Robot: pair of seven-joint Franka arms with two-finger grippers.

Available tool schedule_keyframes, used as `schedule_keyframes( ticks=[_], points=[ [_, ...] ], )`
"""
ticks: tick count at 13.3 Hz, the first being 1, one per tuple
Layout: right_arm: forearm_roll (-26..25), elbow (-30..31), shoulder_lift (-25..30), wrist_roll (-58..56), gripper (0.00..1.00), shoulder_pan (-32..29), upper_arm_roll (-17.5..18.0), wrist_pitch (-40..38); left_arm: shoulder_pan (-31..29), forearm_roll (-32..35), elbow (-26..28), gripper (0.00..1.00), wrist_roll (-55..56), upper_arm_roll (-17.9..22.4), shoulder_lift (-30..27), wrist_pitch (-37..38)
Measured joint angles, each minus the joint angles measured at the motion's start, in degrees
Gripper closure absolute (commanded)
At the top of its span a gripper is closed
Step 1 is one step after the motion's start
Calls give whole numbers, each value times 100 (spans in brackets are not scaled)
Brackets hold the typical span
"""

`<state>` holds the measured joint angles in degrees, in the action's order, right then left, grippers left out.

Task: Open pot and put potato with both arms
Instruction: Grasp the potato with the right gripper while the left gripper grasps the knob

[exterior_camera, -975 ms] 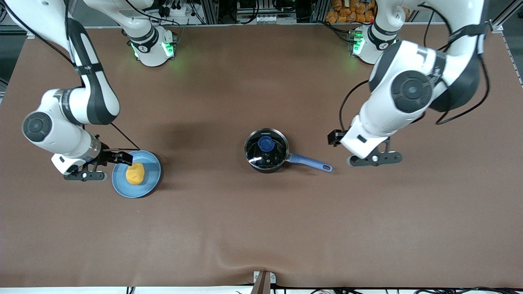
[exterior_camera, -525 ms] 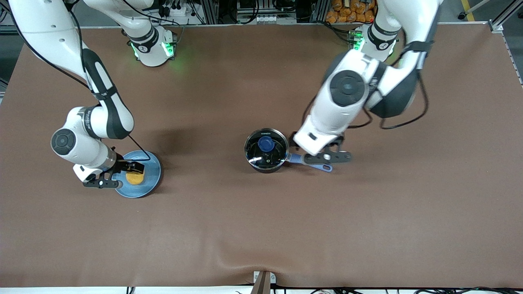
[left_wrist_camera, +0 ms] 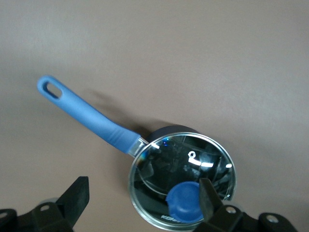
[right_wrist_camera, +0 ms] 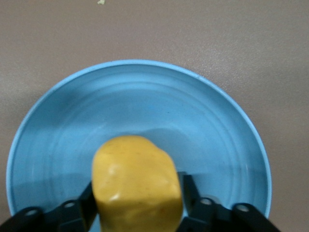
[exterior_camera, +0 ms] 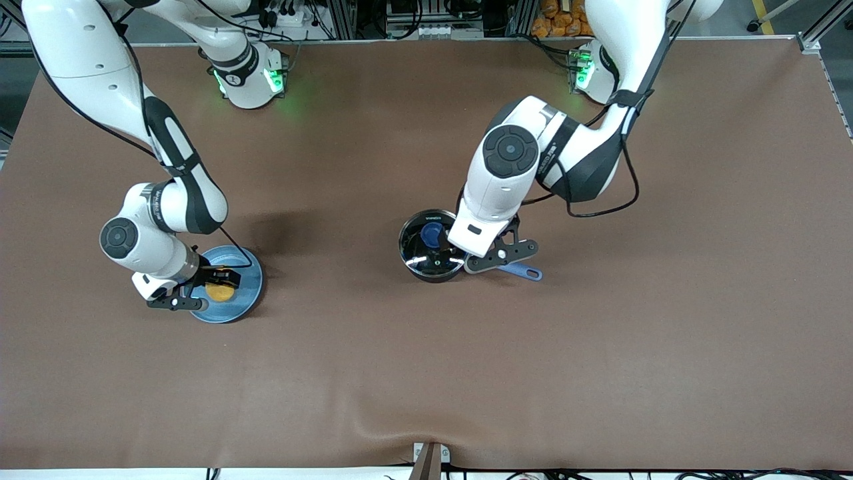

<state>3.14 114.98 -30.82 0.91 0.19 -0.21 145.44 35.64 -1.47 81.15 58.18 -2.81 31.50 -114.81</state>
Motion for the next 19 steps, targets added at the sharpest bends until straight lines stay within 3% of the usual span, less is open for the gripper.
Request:
schedule_keyframes(
  ticks=[3, 7, 12, 19],
  points=[
    [1, -55, 2, 0, 78, 2, 7, -78, 200, 0, -3, 0, 927, -4, 204, -256],
    [2, -482, 125, 2, 78, 23, 40, -799, 460, 0, -12, 0, 1889, -3, 301, -445],
    [14, -577, 516, 376, 78, 388, 74, -1100, 564, 0, -25, 0, 2106, -1, 443, -548],
    [18, -740, 555, 1922, 78, 1343, 114, -1098, 656, 0, -49, 0, 2156, 3, 779, -818]
  ],
)
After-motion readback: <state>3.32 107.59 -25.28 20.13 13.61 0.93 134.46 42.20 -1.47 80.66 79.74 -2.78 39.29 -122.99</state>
